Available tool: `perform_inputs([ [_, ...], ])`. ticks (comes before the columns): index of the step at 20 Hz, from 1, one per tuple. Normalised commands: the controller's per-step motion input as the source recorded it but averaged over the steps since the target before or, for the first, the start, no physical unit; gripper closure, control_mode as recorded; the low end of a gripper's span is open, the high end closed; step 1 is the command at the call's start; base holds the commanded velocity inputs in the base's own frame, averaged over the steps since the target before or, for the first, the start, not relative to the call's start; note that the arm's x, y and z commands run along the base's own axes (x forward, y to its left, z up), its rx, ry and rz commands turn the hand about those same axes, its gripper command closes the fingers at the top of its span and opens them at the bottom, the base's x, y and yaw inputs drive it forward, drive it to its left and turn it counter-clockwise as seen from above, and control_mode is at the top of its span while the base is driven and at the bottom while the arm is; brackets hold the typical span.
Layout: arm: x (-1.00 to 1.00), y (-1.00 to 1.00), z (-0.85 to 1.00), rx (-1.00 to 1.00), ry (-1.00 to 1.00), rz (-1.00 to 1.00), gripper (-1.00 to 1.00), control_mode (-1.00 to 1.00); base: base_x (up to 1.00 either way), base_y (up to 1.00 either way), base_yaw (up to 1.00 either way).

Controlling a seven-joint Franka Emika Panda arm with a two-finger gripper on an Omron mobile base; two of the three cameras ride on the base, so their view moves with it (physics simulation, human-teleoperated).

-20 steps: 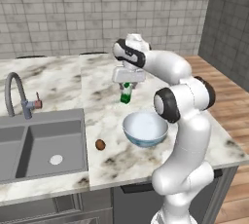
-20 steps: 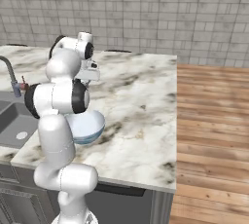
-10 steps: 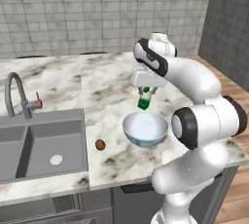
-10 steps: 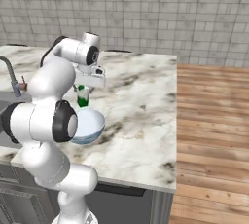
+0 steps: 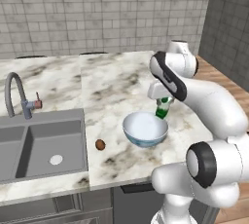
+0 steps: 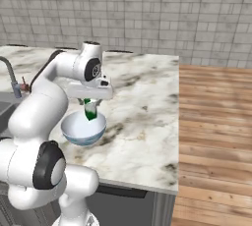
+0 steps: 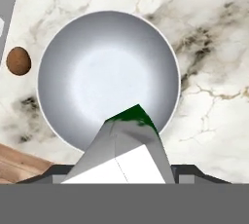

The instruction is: Gather the eggs and milk located in the vicinity of the sink area and place them right next to the bowl.

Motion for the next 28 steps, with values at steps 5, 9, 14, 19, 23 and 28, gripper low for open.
perform_inputs([
  [5, 0.00, -0.35, 0.10, -0.10, 0.00, 0.23, 1.00, -1.00, 0.00, 0.00, 0.00],
  [9, 0.15, -0.63, 0.00, 0.00, 0.00, 0.21, 1.00, -1.00, 0.00, 0.00, 0.00],
  [14, 0.33, -0.42, -0.18, 0.02, 0.01, 0.15, 1.00, -1.00, 0.00, 0.00, 0.00],
  [19, 0.15, -0.20, -0.59, 0.07, 0.02, 0.06, 1.00, -1.00, 0.00, 0.00, 0.00],
  [23, 0.00, 0.00, -0.39, 0.12, 0.00, 0.02, 1.00, -1.00, 0.00, 0.00, 0.00],
  [28, 0.00, -0.02, -0.17, 0.04, 0.00, 0.01, 1.00, -1.00, 0.00, 0.00, 0.00],
])
